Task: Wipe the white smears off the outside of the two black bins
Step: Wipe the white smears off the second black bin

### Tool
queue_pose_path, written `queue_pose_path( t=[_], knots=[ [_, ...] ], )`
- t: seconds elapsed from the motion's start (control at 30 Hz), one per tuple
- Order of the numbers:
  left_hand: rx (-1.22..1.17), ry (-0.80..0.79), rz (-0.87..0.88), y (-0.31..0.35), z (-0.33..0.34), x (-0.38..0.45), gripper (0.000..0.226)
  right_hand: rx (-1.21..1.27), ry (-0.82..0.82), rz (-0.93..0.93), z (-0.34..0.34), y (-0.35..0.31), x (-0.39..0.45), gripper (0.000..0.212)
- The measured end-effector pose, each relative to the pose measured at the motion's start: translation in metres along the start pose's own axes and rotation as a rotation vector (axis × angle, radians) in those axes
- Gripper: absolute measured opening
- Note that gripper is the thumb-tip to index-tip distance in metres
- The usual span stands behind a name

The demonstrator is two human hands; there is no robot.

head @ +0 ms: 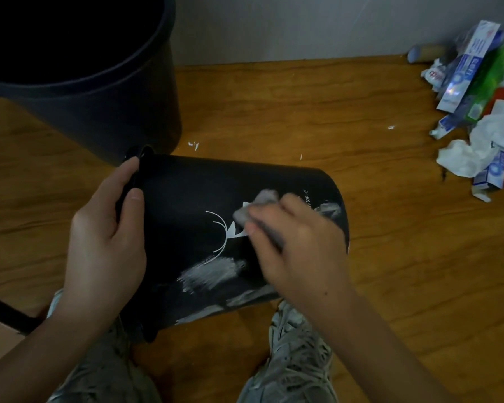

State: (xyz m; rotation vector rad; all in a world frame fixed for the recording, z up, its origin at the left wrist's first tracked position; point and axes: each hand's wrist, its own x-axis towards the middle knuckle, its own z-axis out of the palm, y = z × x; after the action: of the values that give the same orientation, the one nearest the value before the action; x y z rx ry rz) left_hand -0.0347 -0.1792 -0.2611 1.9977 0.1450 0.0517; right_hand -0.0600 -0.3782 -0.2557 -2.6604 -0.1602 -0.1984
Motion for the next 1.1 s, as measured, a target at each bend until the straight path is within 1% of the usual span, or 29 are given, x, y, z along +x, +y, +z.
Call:
queue_pose_path(
  t=[0.07,0.2,0.23,0.3,0.37,0.43,0.47,0.53,0.63,0.7,0.77,0.87,0.93,1.0,1.1],
  knots=[
    [-0.007,0.001,0.006,0.001,0.0,-0.002,0.034,0.052,-0.015,-0.015,-0.001,0.005,-0.007,0.021],
    [-0.005,0.02,0.005,0.003,0.002,0.003,0.035,-0.066,0.075,0.193,-0.016,0.042,0.0,0.013],
    [-0.009,0.019,0.002,0.003,0.002,0.003,0.034,-0.09,0.094,0.21,-0.017,0.044,-0.001,0.012],
    [-0.01,0.016,-0.001,0.002,0.002,0.002,0.037,-0.086,0.116,0.147,-0.01,0.032,-0.004,0.015],
    [0.003,0.021,-0.012,0.0,0.001,0.002,0.038,-0.003,0.088,0.051,0.001,0.012,-0.008,0.022],
    [0.025,0.027,-0.011,0.0,0.001,0.003,0.038,0.044,0.049,-0.046,0.009,-0.002,-0.011,0.025],
    [0.027,0.036,0.0,0.001,0.002,0.003,0.037,0.05,0.035,-0.063,0.009,-0.002,-0.012,0.025],
    [0.031,0.046,0.001,0.003,0.003,0.003,0.035,0.048,0.047,-0.002,0.003,0.012,-0.012,0.024],
    [0.029,0.042,-0.013,0.002,0.003,0.003,0.036,-0.001,0.122,0.202,-0.013,0.044,-0.016,0.021],
    [0.027,0.037,-0.027,0.0,0.002,0.003,0.037,-0.031,0.143,0.255,-0.017,0.051,-0.017,0.018],
    [0.041,0.035,-0.024,0.0,0.001,0.004,0.038,-0.024,0.127,0.195,-0.011,0.039,-0.012,0.017],
    [0.061,0.04,-0.02,0.004,0.002,0.003,0.037,0.037,0.064,0.039,0.005,0.008,-0.005,0.023],
    [0.077,0.039,-0.01,0.007,0.003,0.0,0.038,0.044,0.053,-0.006,0.008,0.003,-0.007,0.023],
    [0.076,0.033,-0.007,0.008,0.004,-0.001,0.037,0.002,0.087,0.05,0.002,0.021,-0.011,0.021],
    [0.085,0.035,0.015,0.004,0.003,0.0,0.037,-0.028,0.166,0.264,-0.014,0.061,-0.016,0.018]
  ],
)
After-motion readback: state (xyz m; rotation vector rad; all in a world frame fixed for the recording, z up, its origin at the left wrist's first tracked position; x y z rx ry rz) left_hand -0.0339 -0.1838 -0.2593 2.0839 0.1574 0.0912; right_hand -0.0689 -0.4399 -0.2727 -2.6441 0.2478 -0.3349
